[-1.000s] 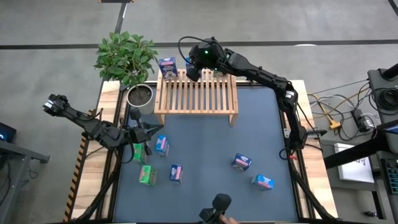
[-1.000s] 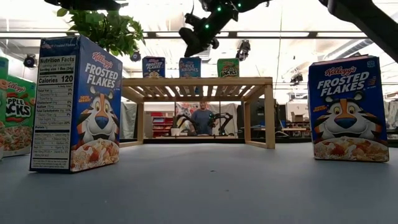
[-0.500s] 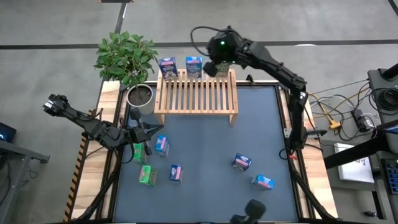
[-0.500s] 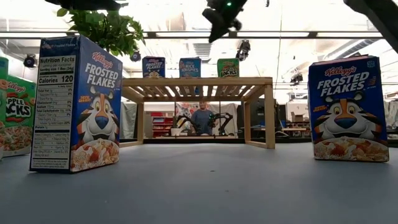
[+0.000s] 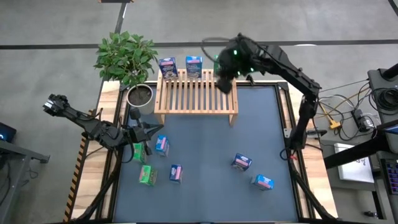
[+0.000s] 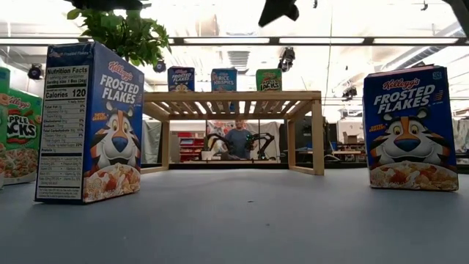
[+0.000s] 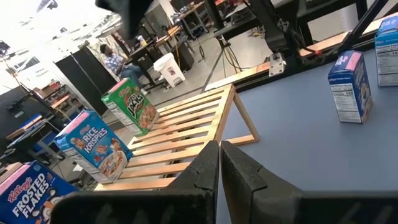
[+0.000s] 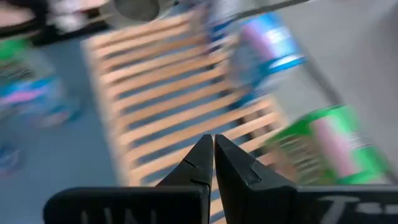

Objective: Stack cereal on shelf
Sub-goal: Put the right blue cereal box on the shelf aligned with the blue cereal box

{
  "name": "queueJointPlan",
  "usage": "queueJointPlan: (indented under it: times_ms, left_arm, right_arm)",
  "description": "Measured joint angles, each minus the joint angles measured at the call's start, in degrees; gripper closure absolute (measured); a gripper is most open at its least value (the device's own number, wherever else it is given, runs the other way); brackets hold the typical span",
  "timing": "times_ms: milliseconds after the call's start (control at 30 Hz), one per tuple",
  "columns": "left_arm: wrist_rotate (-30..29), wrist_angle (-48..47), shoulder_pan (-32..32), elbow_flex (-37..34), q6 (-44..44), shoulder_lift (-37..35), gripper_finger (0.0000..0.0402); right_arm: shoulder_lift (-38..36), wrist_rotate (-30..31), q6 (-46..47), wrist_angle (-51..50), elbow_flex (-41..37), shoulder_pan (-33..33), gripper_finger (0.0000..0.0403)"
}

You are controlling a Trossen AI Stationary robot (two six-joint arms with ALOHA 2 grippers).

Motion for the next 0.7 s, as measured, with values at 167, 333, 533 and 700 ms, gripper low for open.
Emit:
queueJointPlan:
  times_ms: [167,333,533,700]
  left_arm:
    - [0.0,0.04,0.01,0.0,-0.22,0.02,0.0402]
    - [0.0,0.37,-0.01,0.0,-0.9,0.02,0.0402]
    - [0.02,0.39,-0.01,0.0,-1.68,0.02,0.0402]
    - [0.02,0.39,-0.01,0.0,-1.76,0.02,0.0402]
  right_arm:
    - [-2.46,-1.23,3.05,-8.57,-4.8,10.24,0.0394]
    - [-6.49,3.51,11.05,-6.28,-16.44,23.73,0.0394]
    - [-12.3,13.26,26.52,2.32,-33.59,39.47,0.0394]
    - [-15.7,16.67,40.42,6.21,-44.94,49.41,0.0394]
